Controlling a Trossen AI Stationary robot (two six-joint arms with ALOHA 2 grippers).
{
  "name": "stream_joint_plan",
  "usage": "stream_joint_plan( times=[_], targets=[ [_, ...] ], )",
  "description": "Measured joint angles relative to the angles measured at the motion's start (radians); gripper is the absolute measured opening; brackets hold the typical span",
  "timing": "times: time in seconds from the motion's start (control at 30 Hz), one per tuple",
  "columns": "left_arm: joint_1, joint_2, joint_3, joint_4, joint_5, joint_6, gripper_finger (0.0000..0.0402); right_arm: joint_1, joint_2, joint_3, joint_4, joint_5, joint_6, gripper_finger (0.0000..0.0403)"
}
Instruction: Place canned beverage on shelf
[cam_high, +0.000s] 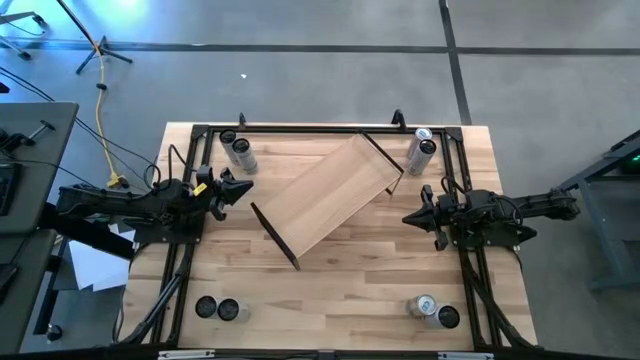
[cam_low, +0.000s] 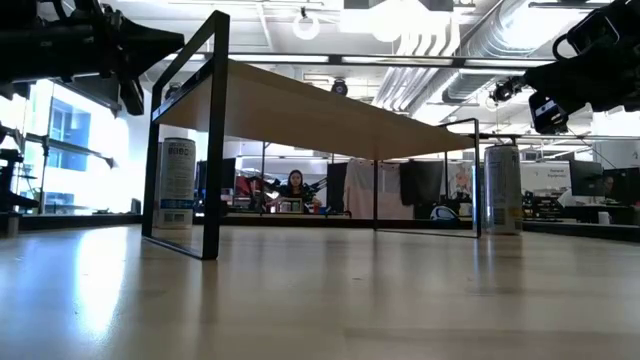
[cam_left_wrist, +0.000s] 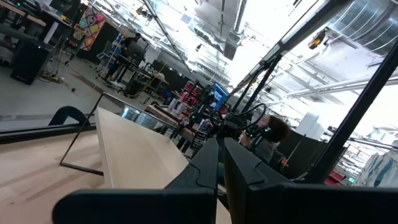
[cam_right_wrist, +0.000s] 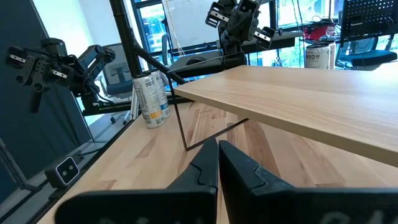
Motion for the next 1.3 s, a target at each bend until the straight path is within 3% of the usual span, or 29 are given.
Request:
stream_joint_plan(
  times=[0.13,0.23,0.33,0.47,0.57,0.63,0.73,0.83,1.03,1.13,1.23,1.3],
  targets=[
    [0.0,0.0,0.0,0.0,0.0,0.0,0.0,0.0,0.0,0.0,0.014,0.0,0.031,0.0],
    [0.0,0.0,0.0,0.0,0.0,0.0,0.0,0.0,0.0,0.0,0.149,0.015,0.19,0.0],
    [0.0,0.0,0.0,0.0,0.0,0.0,0.0,0.0,0.001,0.0,0.361,0.145,0.36,0.0],
    [0.0,0.0,0.0,0.0,0.0,0.0,0.0,0.0,0.001,0.0,0.623,0.396,0.326,0.0],
    [0.0,0.0,0.0,0.0,0.0,0.0,0.0,0.0,0.013,0.014,0.783,0.458,0.322,0.0],
    [0.0,0.0,0.0,0.0,0.0,0.0,0.0,0.0,0.038,0.058,0.789,0.456,0.274,0.0],
    [0.0,0.0,0.0,-0.001,0.0,0.0,0.0,0.0,0.122,0.157,0.741,0.467,0.203,0.0],
    [0.0,0.0,0.0,-0.003,0.0,0.0,0.0,0.0,0.259,0.275,0.71,0.551,0.18,0.0],
    [0.0,0.0,0.0,-0.004,0.0,0.0,0.0,0.0,0.544,0.546,0.538,0.851,0.087,0.0006],
    [0.0,0.0,0.0,-0.011,0.0,0.0,0.0,-0.007,0.648,0.687,0.311,0.992,0.144,0.0035],
    [0.0,0.0,0.0,-0.019,0.0,0.0,0.0,-0.051,0.725,0.831,-0.017,0.991,0.276,0.0096],
    [0.0,0.0,0.0,-0.02,0.0,0.0,0.0,-0.104,0.762,0.923,-0.278,0.938,0.415,0.0148]
  ],
)
